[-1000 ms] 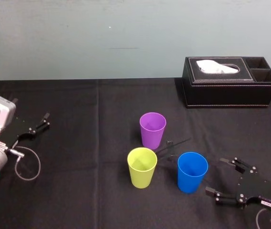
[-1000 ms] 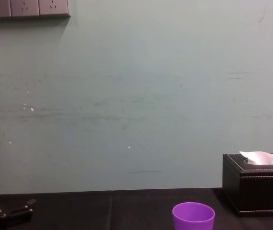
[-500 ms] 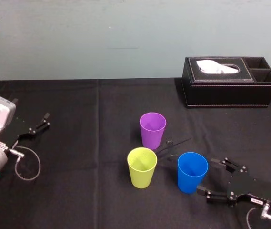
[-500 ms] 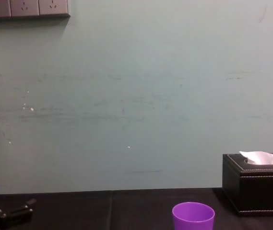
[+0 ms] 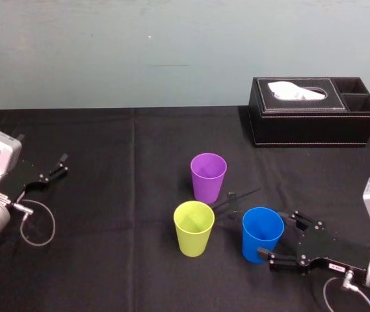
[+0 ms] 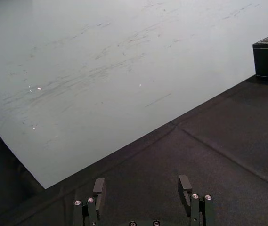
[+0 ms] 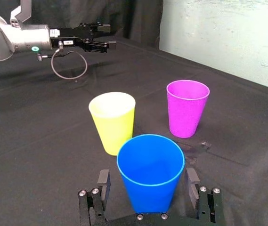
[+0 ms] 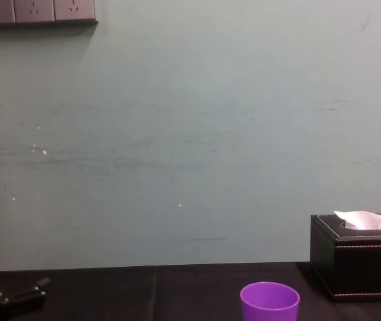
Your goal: Stack the three plastic cups sequentially using one hand.
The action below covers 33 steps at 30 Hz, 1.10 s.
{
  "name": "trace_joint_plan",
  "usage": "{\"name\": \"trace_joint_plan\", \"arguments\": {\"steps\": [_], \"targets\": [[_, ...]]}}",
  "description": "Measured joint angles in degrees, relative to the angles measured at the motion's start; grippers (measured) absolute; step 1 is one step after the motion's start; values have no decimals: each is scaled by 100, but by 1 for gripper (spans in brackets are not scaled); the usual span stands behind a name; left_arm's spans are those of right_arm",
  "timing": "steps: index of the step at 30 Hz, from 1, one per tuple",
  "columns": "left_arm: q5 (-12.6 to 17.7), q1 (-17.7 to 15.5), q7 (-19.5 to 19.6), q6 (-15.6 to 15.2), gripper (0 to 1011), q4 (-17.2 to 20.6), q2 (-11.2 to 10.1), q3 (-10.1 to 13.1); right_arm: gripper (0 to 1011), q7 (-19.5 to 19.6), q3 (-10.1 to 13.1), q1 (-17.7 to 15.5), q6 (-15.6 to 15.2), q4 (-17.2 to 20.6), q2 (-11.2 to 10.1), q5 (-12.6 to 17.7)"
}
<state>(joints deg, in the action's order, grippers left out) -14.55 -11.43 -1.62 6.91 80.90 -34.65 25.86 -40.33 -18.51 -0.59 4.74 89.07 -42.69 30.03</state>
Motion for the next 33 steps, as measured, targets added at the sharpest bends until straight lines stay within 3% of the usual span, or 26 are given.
{"name": "trace_joint_plan", "arguments": {"steps": [10,24,30,33], "targets": [[0,0,0,0,1010,0,0,0,1003,129,-221,247,-74,-166,159,-141],[0,0,0,0,1010,0,0,0,1000,206,-269,326,-79,-202,240,-176],[0,0,0,0,1010,0,0,0,908,206,-266,320,-79,-200,232,-176],[0,0,0,0,1010,0,0,0,792,205,-264,317,-77,-198,229,-176]]}}
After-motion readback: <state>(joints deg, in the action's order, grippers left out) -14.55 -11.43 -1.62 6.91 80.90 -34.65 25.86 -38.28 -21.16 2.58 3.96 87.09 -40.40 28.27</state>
